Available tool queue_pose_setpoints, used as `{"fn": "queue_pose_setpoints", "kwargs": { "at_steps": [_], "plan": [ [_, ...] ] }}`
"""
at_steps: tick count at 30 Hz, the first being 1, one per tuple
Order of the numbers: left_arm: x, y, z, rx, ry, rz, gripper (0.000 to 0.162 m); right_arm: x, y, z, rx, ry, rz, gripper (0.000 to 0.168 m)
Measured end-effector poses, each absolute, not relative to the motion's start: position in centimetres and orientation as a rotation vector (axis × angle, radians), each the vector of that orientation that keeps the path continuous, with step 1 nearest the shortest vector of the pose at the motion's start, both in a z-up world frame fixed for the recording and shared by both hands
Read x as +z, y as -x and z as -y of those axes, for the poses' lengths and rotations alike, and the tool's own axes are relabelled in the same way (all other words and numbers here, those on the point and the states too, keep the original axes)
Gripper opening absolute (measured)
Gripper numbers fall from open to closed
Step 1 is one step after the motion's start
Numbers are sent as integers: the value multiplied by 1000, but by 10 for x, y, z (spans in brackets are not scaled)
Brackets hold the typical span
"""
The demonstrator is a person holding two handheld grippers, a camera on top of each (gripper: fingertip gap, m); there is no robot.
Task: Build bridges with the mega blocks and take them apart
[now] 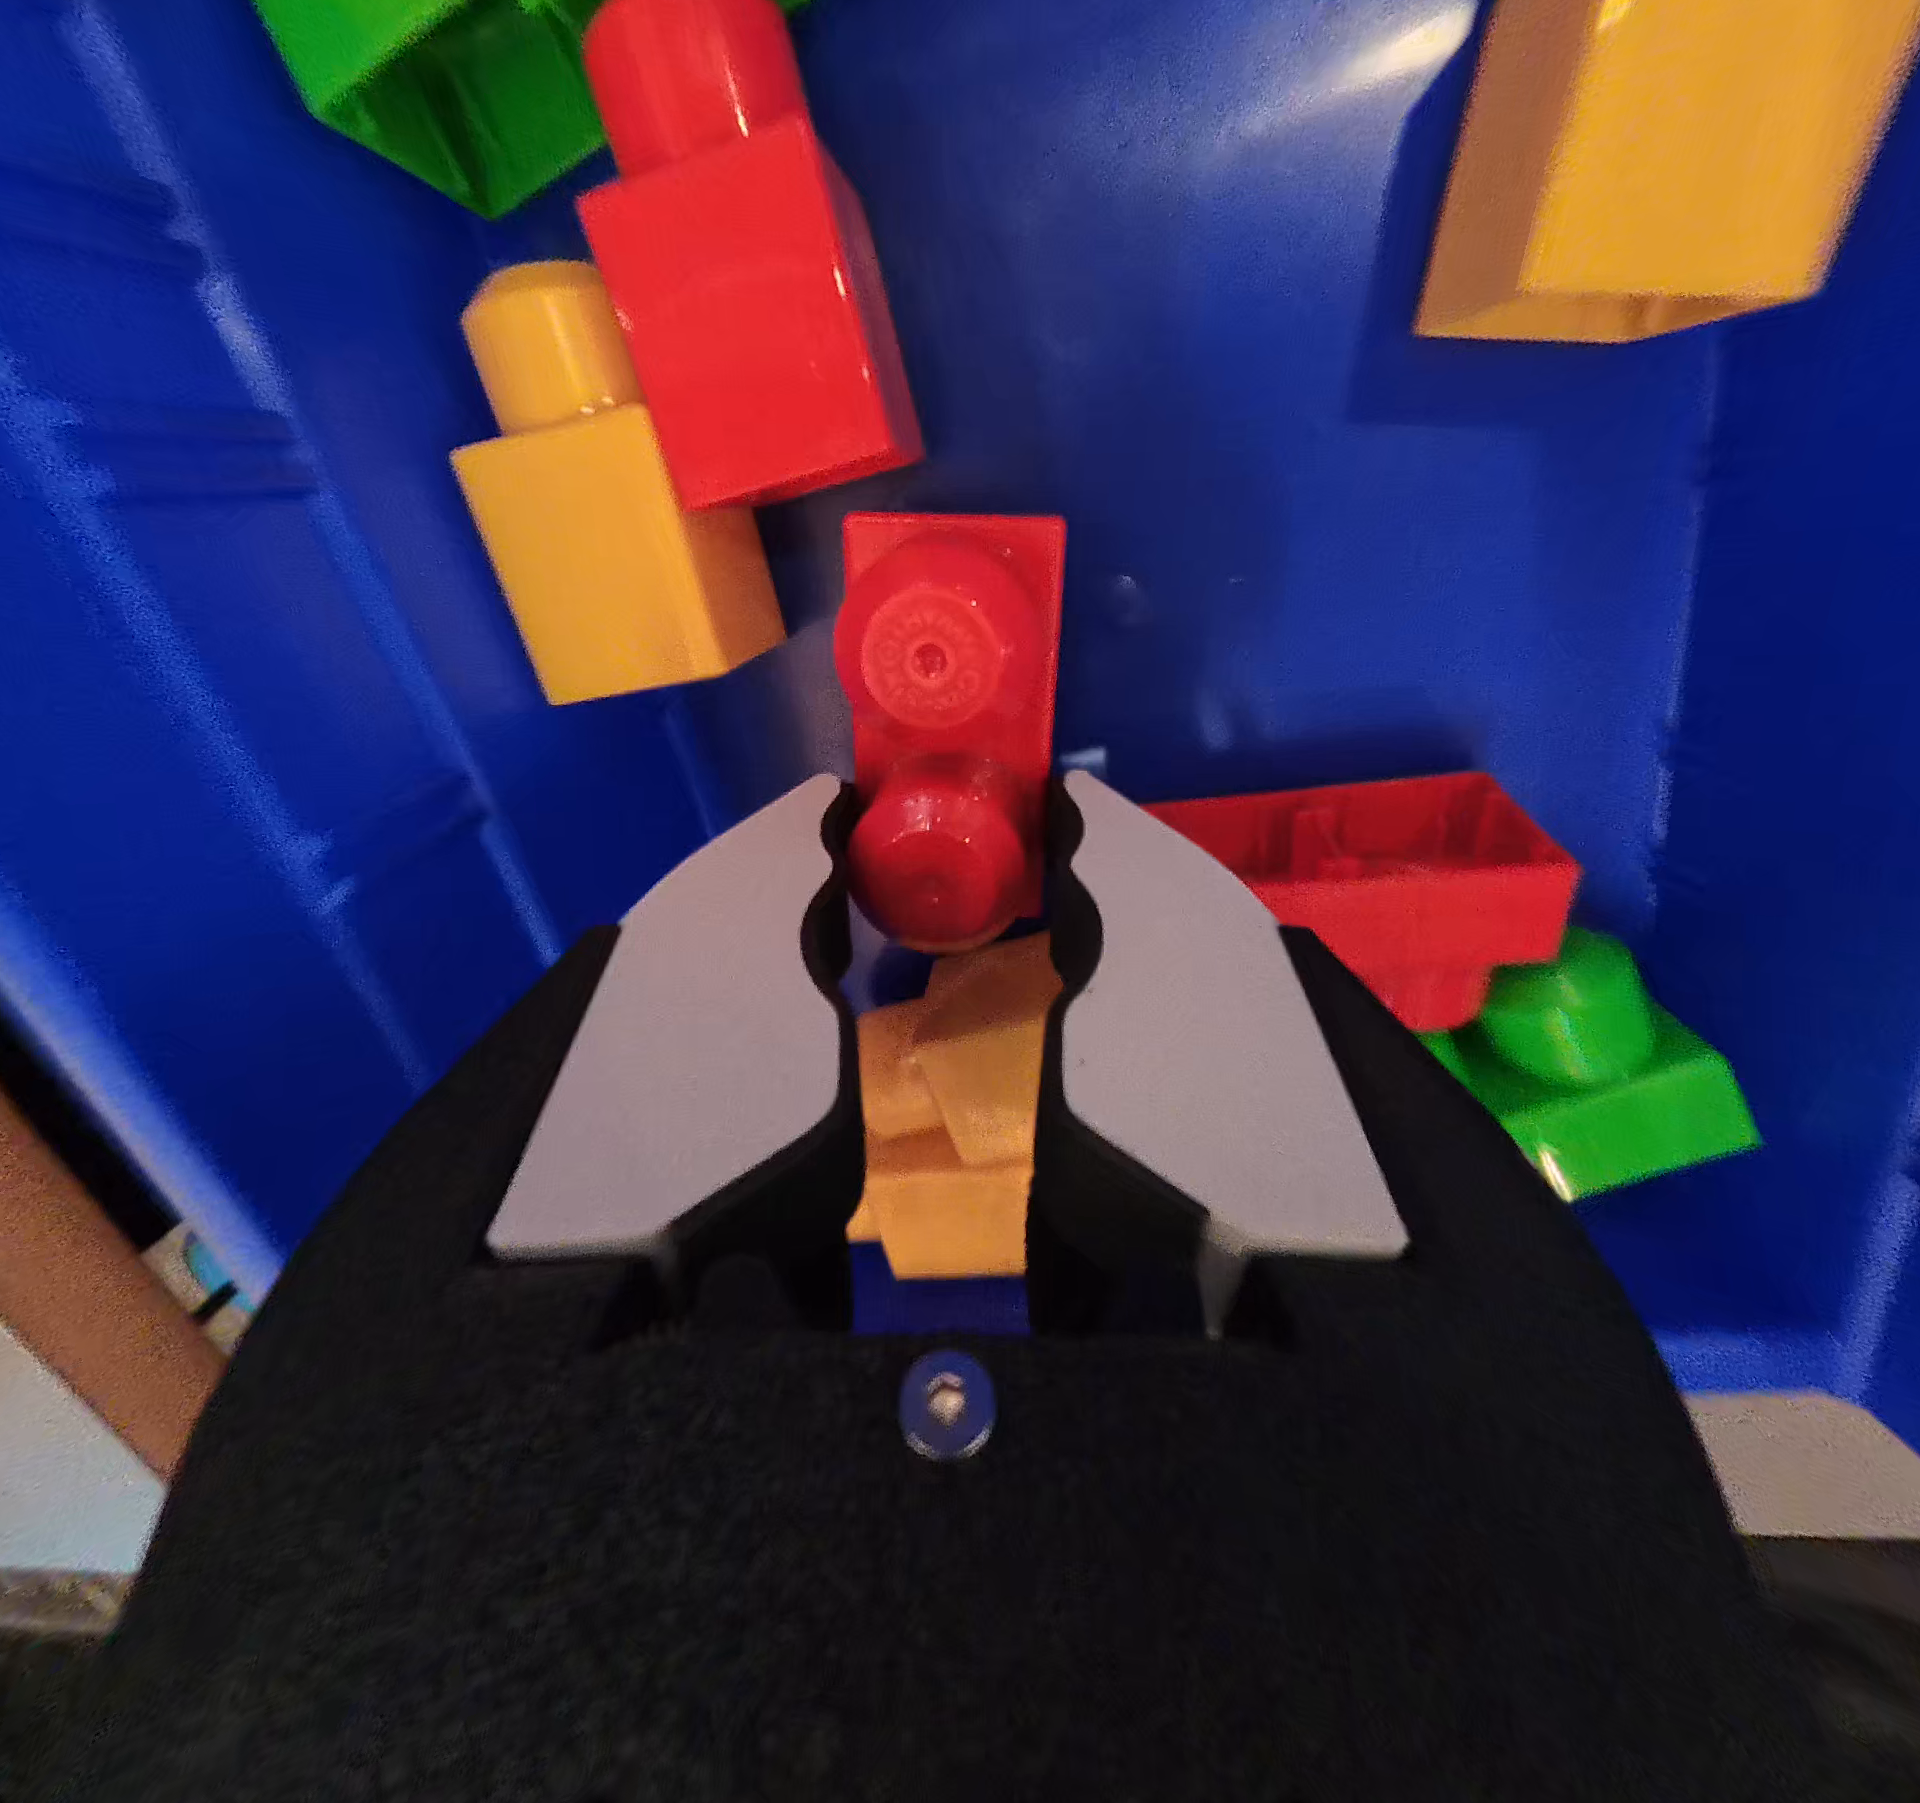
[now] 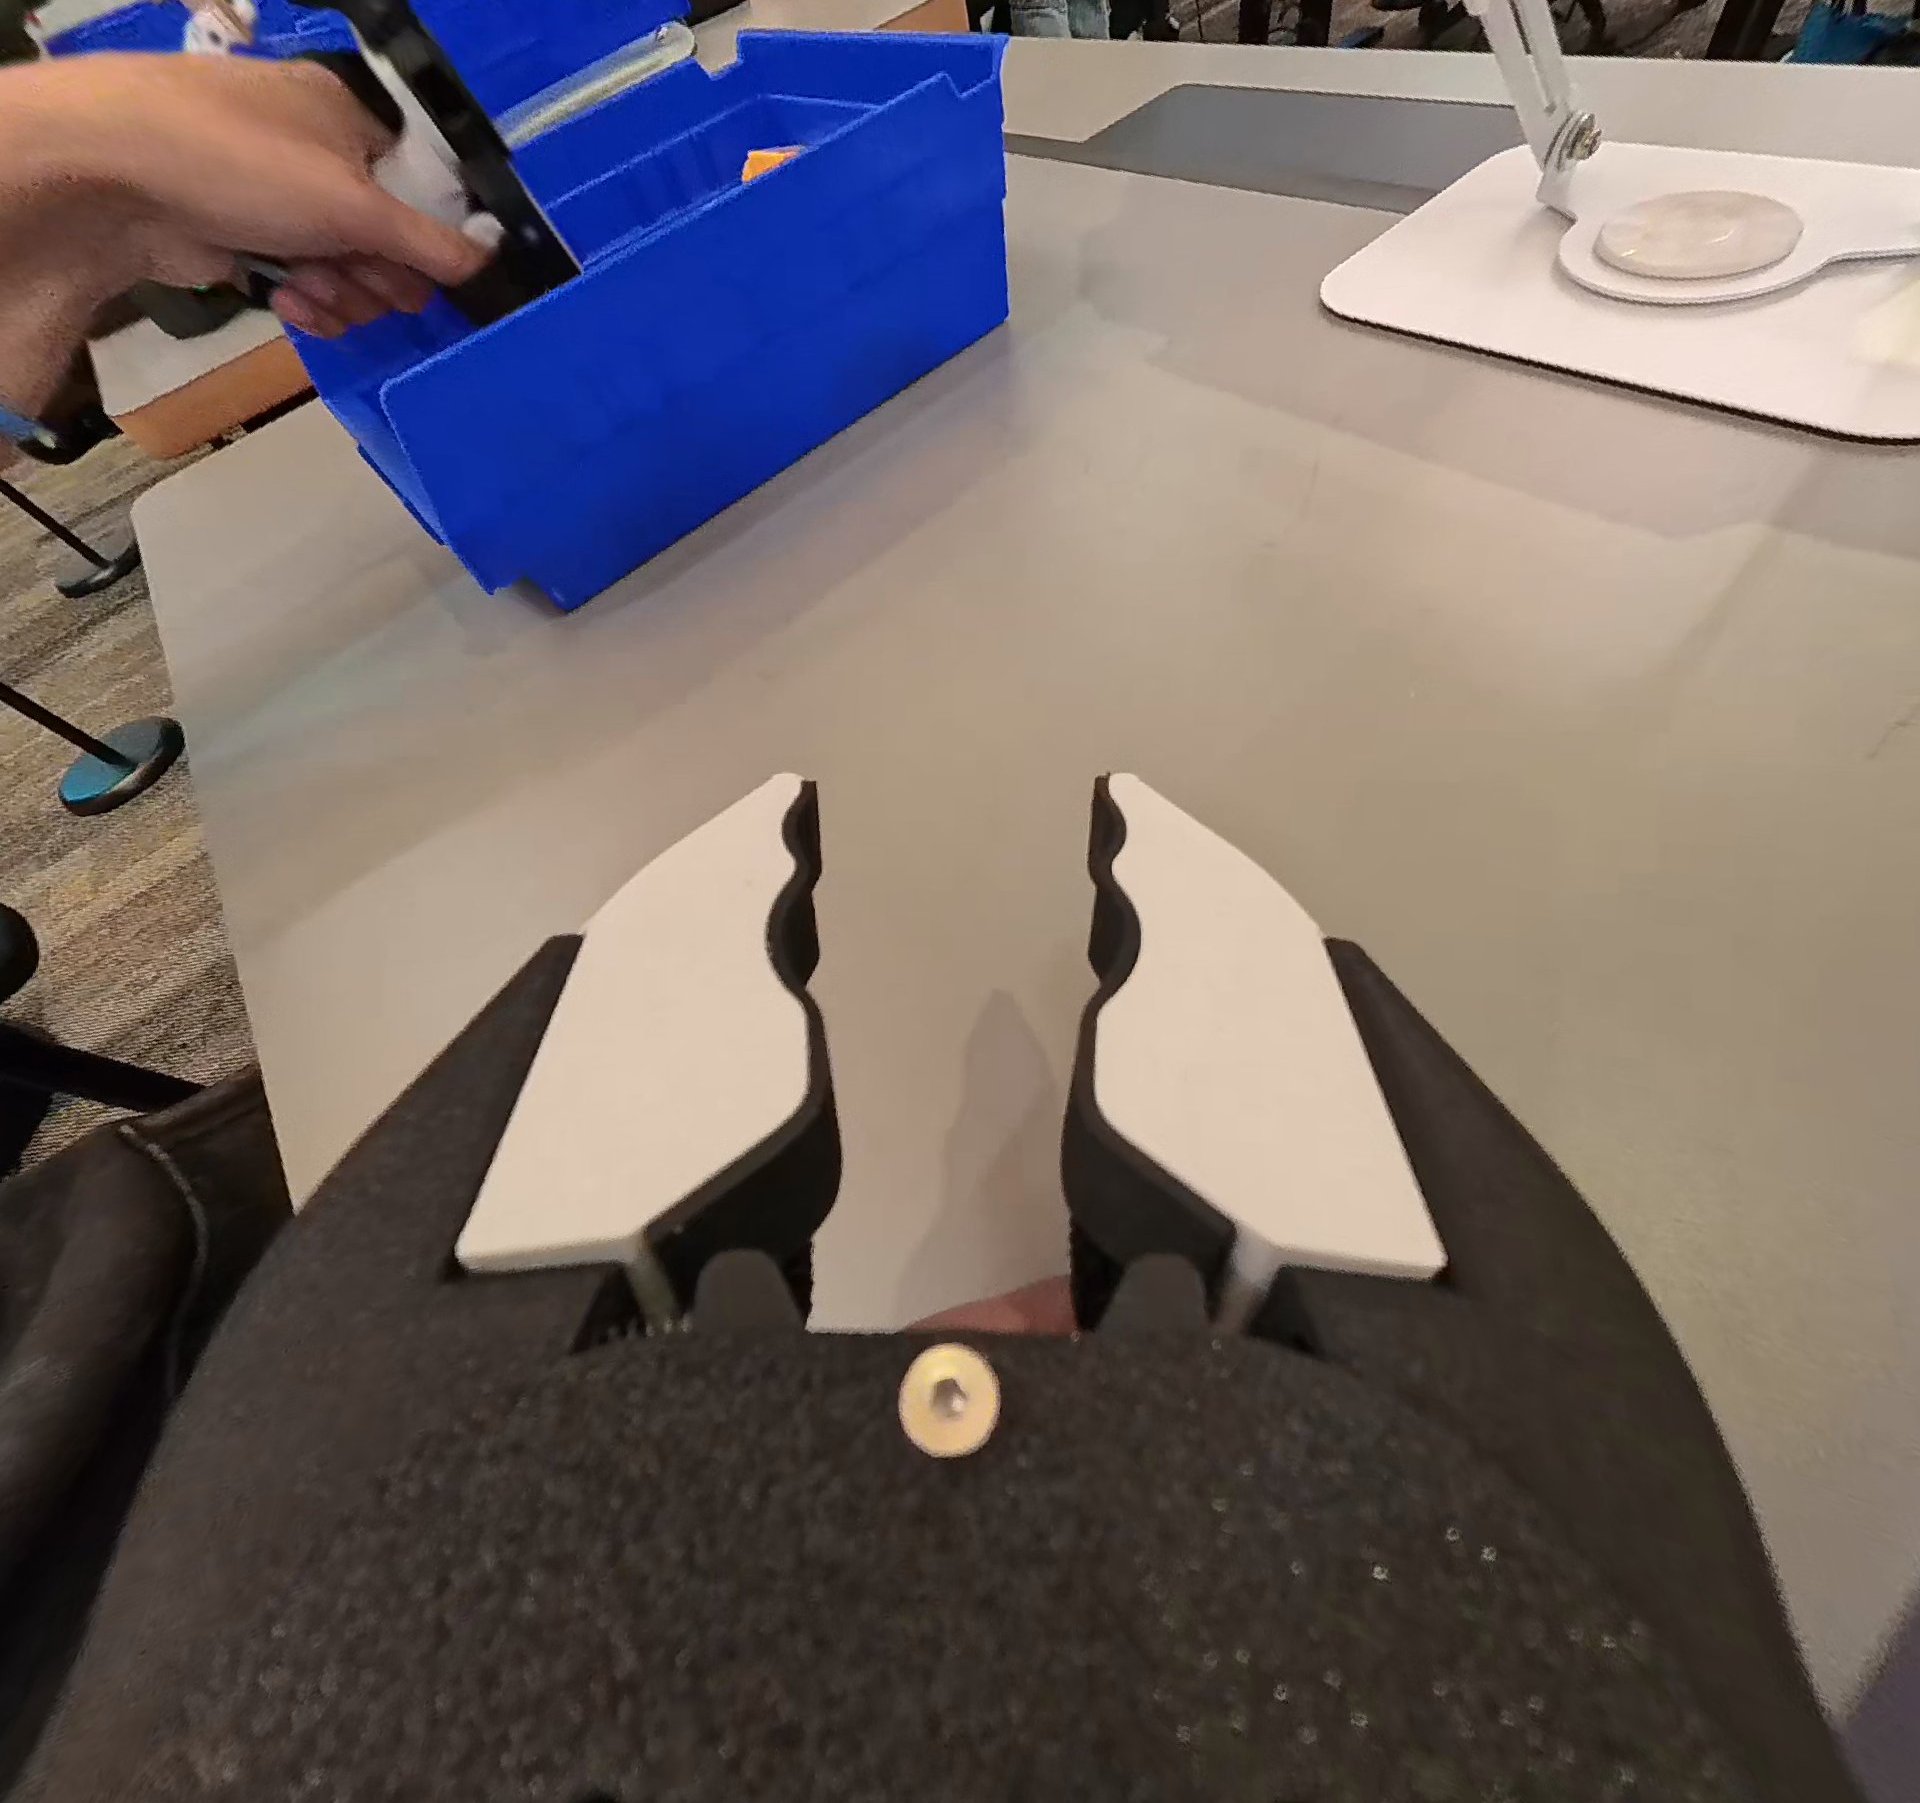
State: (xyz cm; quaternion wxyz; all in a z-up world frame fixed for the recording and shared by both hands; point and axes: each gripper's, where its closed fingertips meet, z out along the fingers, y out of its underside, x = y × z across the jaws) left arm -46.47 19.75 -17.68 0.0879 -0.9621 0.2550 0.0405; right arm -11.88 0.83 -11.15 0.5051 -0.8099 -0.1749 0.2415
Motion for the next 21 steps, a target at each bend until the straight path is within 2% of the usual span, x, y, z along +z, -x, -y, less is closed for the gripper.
{"fn": "queue_pose_setpoints", "kwargs": {
  "at_steps": [1,5,9,12,17,21],
  "plan": [
    [-166,463,-197,118,2829,-764,34,-111,118,-8,578,1954,423,49],
    [-81,417,-196,35,2520,-896,34,-114,114,-11,575,1958,408,48],
    [-16,302,-166,-302,2201,-1176,34,-114,114,-12,587,1958,400,48],
    [-37,231,-158,-334,2195,-1358,34,-113,114,-13,566,1952,410,48],
    [-128,155,-173,-204,2356,-1525,34,-115,110,-12,547,1958,409,48],
    [-170,131,-178,-143,2454,-1597,34,-116,110,-9,557,1960,405,48]
  ]
}}
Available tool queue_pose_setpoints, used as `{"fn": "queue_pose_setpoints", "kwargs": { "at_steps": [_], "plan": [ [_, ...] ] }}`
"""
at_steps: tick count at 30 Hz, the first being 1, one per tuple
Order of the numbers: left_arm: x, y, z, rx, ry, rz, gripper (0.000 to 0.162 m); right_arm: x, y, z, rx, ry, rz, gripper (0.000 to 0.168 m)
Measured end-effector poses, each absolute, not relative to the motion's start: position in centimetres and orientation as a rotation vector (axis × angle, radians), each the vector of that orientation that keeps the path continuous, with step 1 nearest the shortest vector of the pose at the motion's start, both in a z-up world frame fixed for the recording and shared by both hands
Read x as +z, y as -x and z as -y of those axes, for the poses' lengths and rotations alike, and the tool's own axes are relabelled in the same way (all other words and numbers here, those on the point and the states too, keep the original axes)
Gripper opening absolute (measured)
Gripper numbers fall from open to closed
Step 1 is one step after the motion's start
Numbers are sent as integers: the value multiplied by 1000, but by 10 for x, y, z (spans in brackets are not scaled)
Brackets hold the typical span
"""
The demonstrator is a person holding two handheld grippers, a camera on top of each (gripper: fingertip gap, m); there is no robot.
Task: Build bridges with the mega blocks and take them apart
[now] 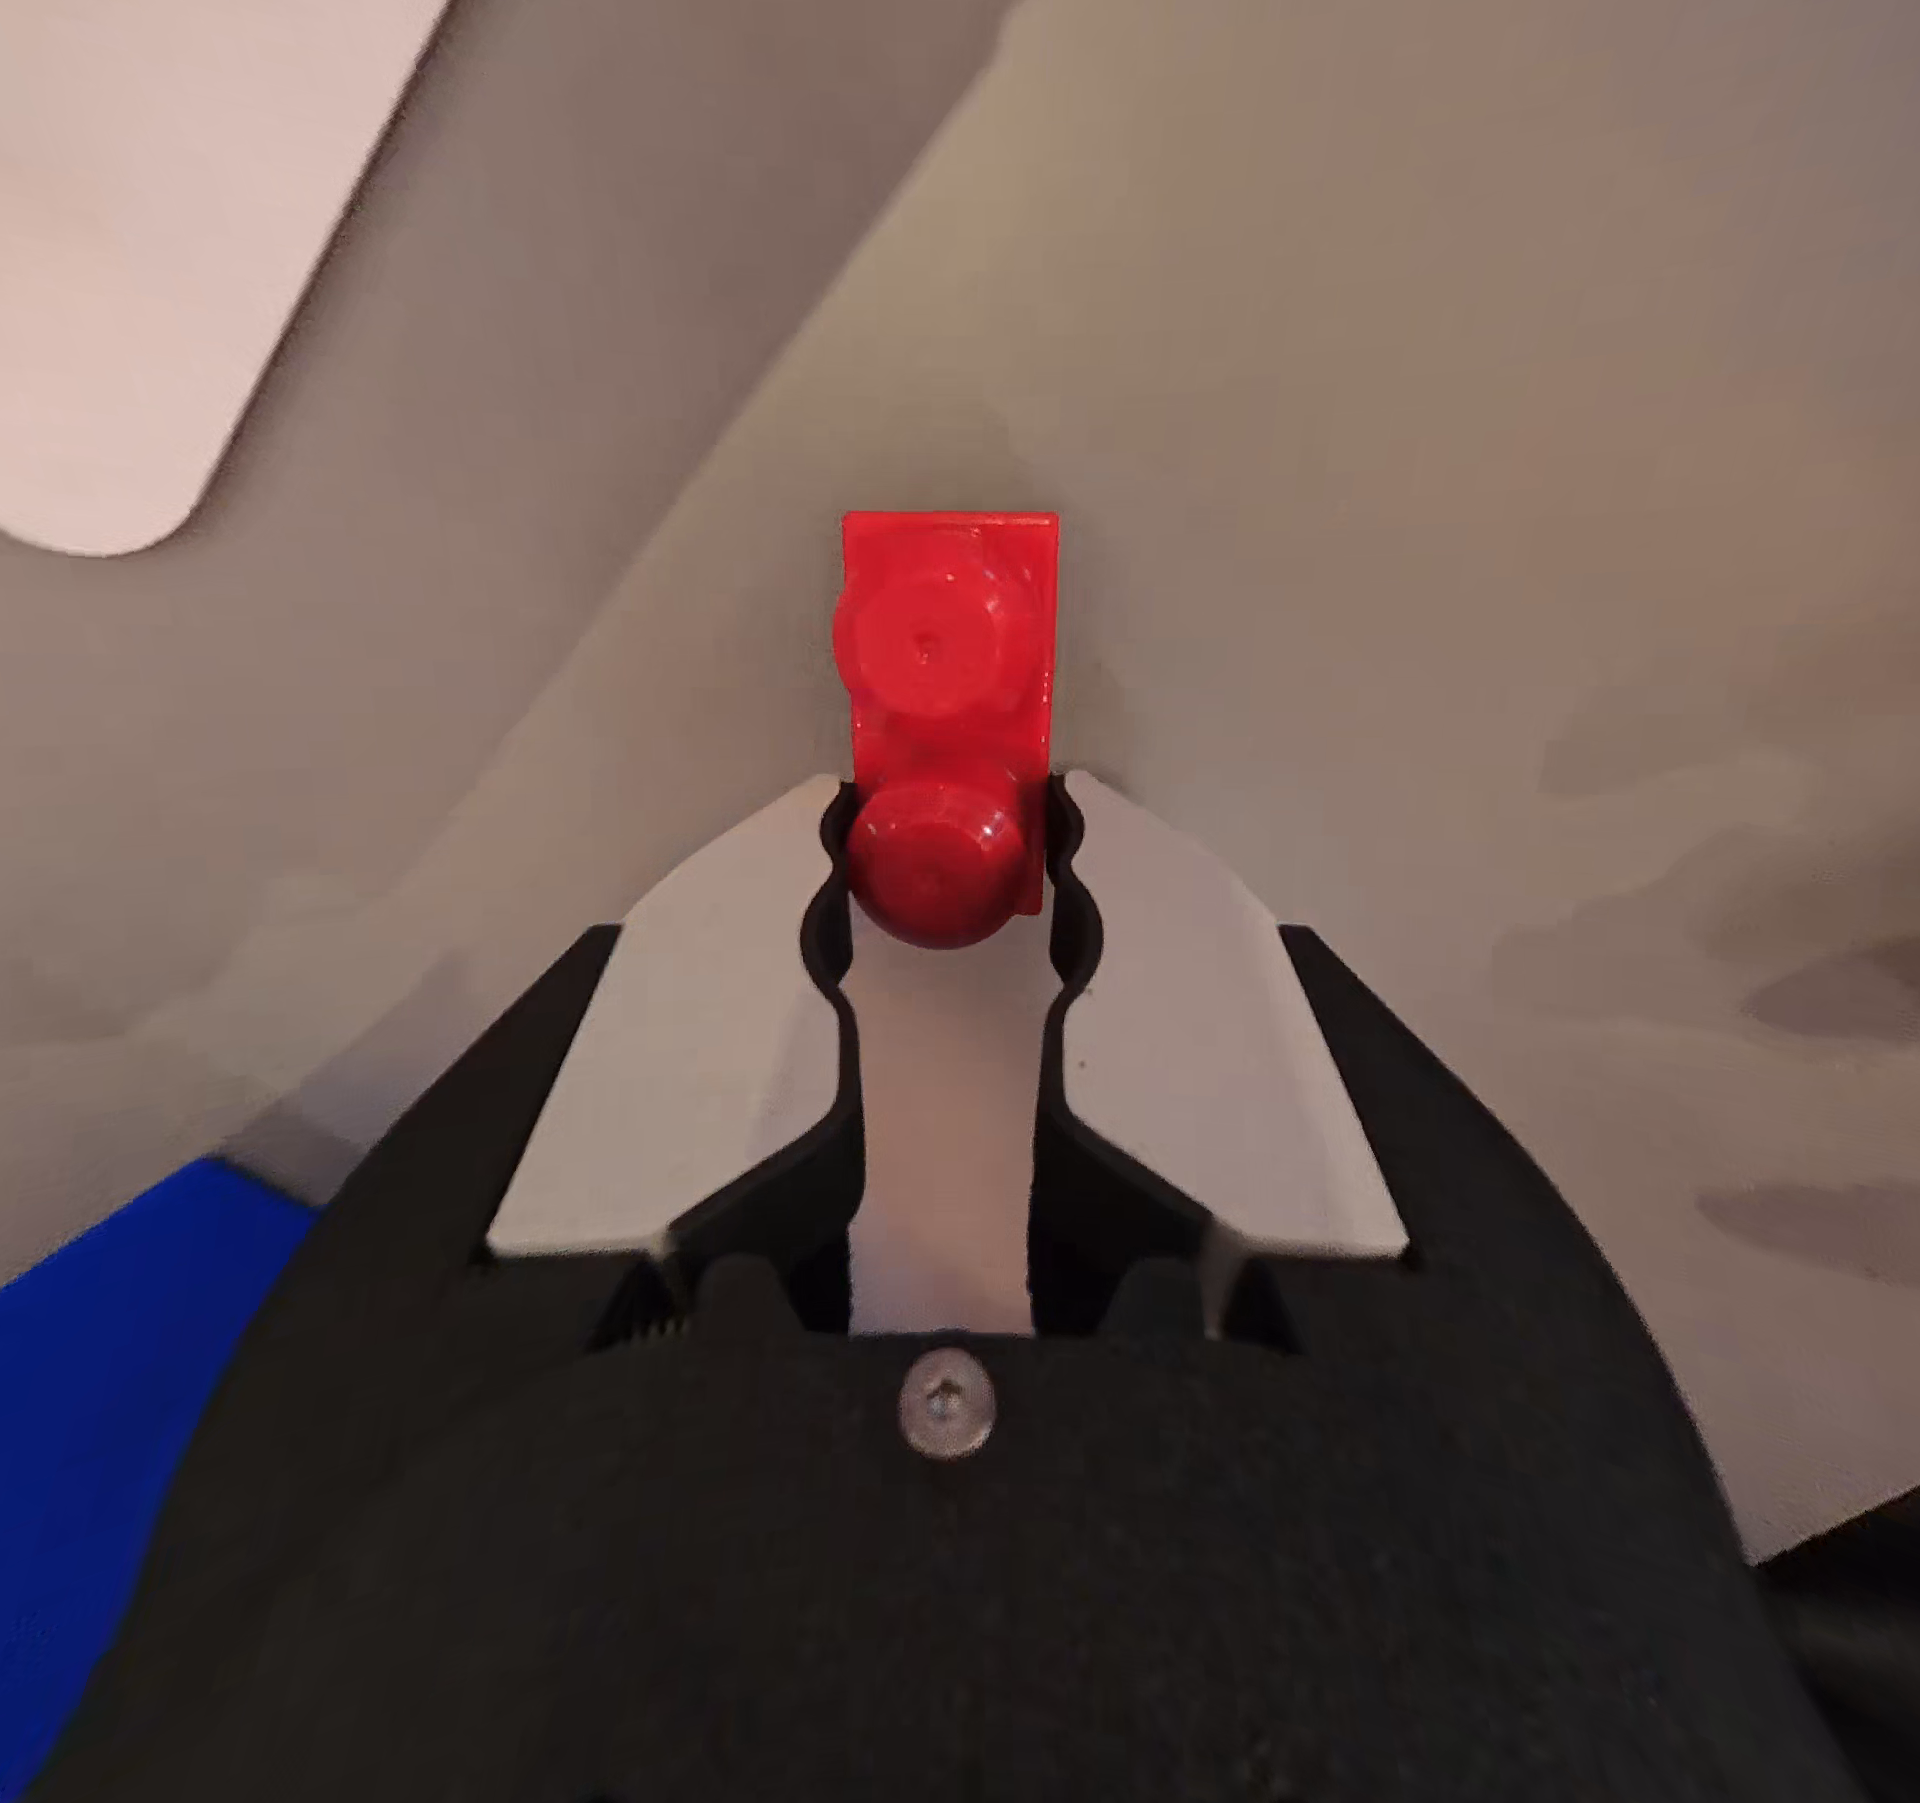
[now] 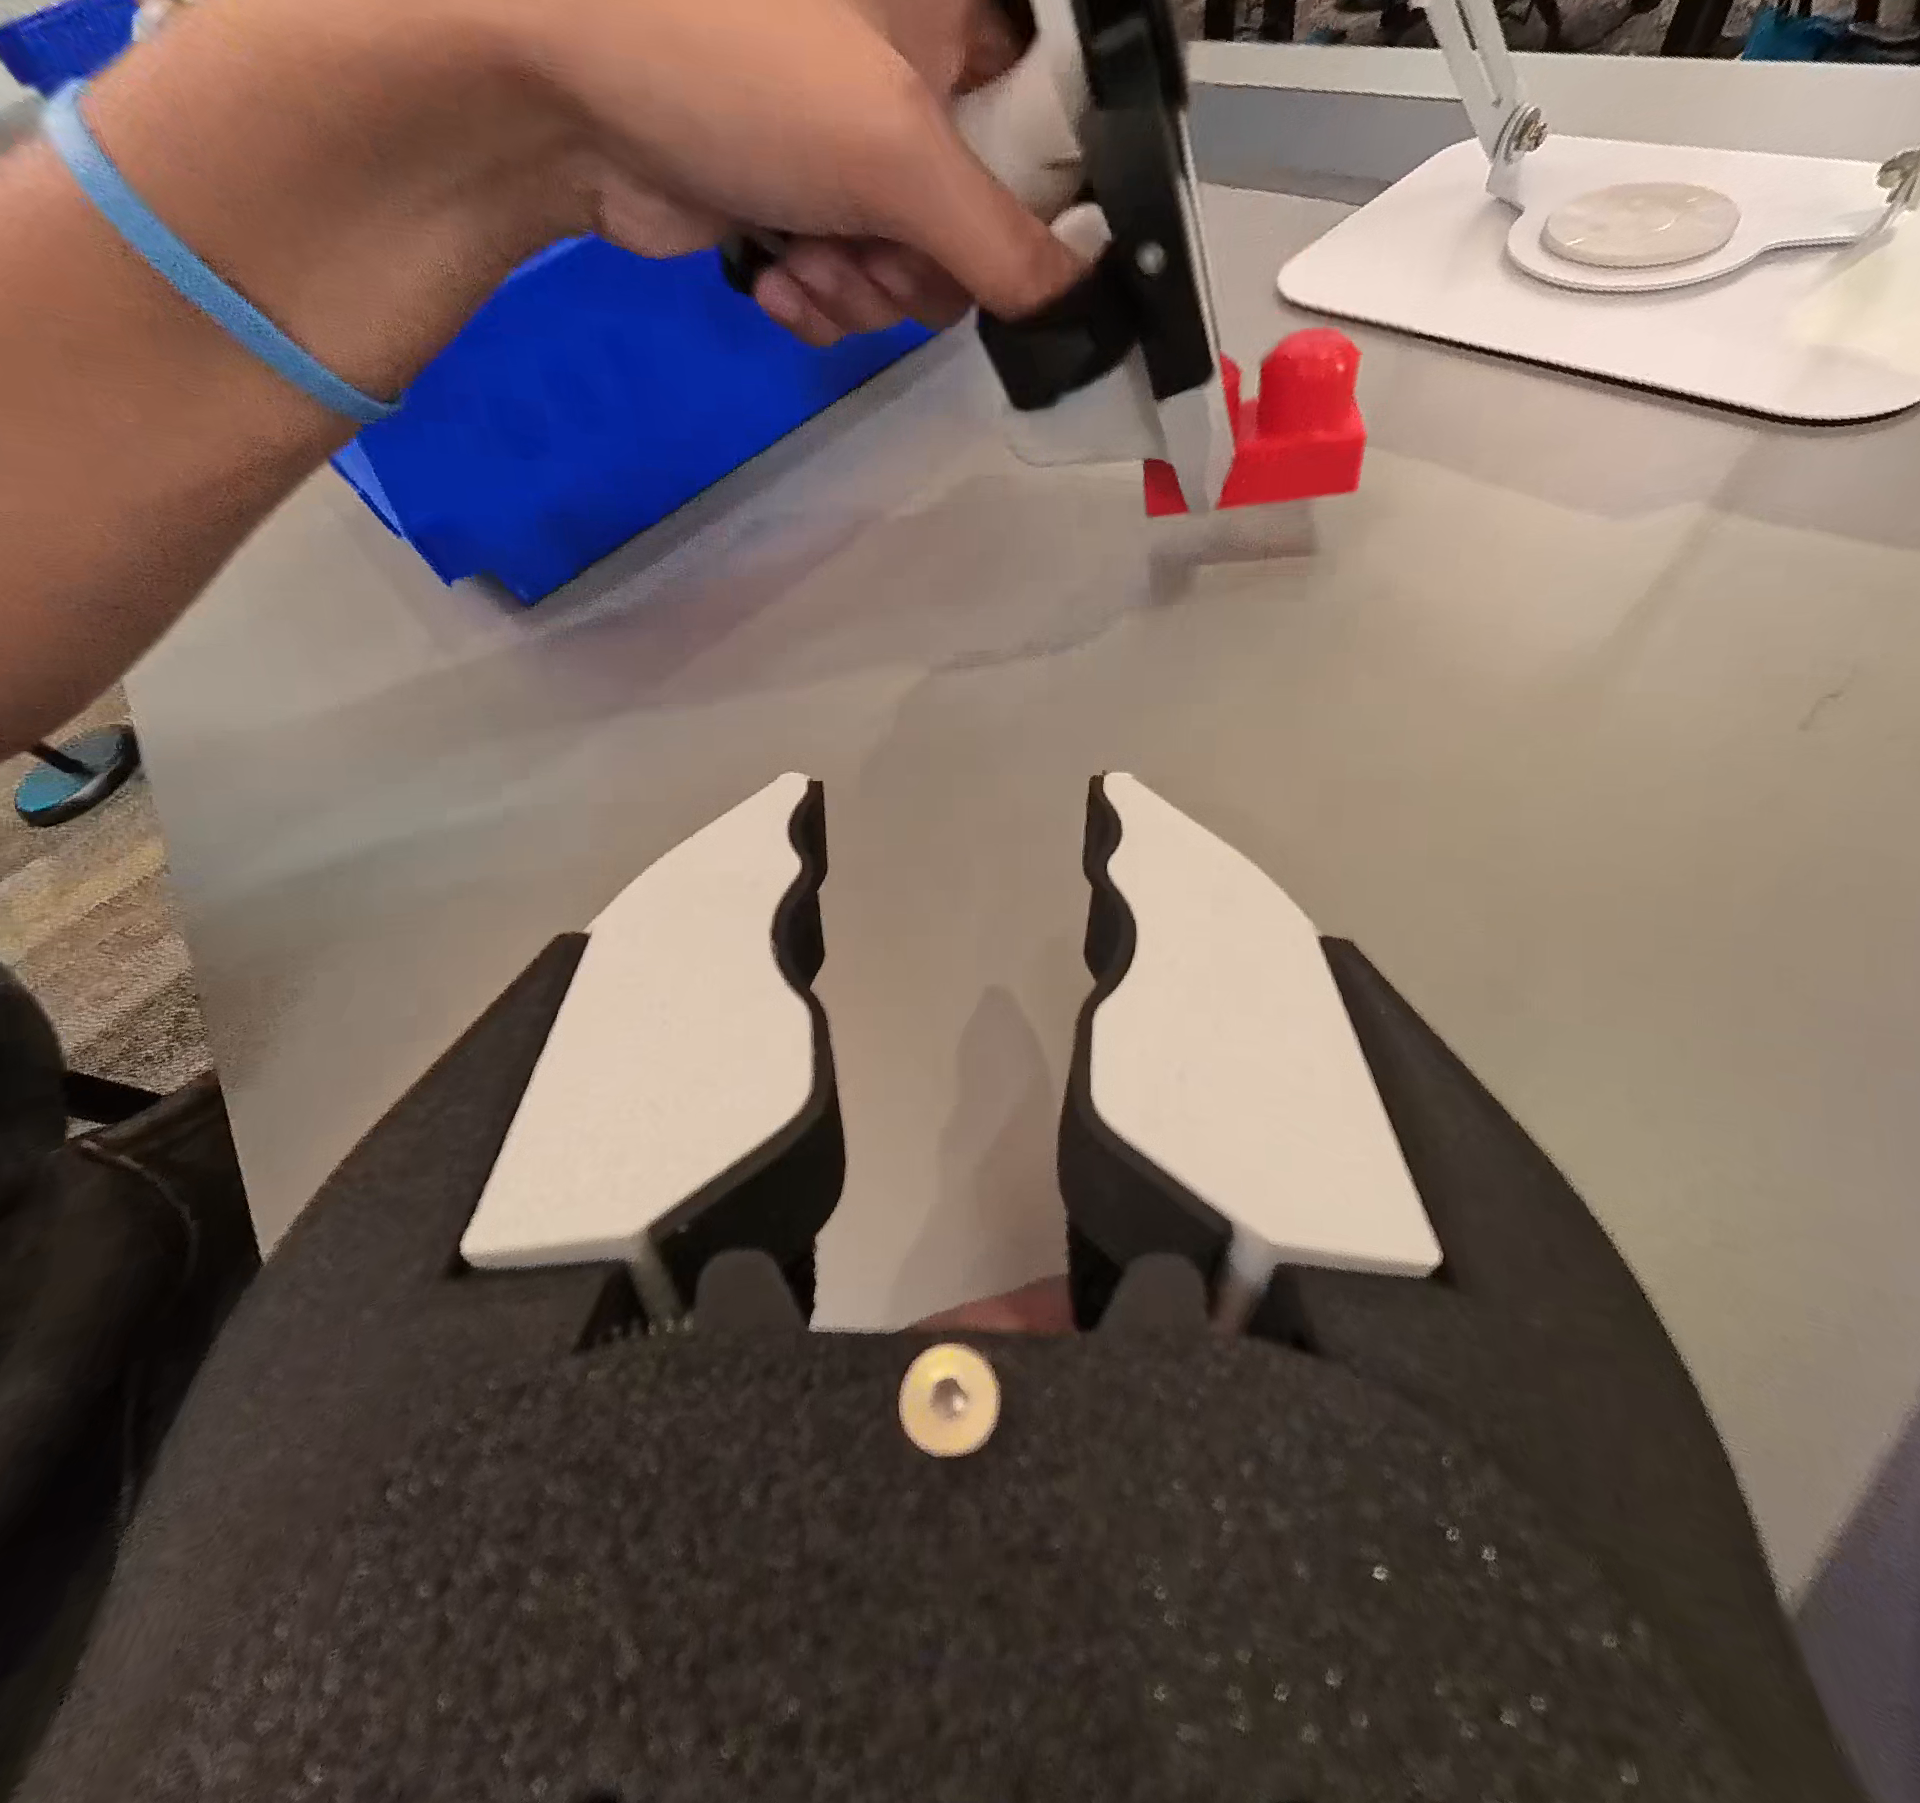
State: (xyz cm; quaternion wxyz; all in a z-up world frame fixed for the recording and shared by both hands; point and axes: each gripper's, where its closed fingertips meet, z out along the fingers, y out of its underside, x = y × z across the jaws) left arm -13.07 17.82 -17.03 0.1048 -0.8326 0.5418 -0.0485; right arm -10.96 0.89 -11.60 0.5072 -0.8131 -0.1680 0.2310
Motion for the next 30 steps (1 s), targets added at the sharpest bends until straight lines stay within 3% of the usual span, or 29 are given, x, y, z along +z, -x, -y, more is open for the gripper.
{"fn": "queue_pose_setpoints", "kwargs": {
  "at_steps": [8,12,21,30],
  "plan": [
    [-187,127,-175,-155,2482,-1650,34,-116,113,-7,556,1959,420,47],
    [-183,128,-177,-178,2449,-1580,54,-121,111,-8,542,1973,425,47],
    [-49,194,-86,-617,1946,-1137,65,-121,104,-8,555,1974,395,47],
    [-99,362,-14,-568,1911,-566,72,-127,115,-7,560,1989,432,47]
  ]
}}
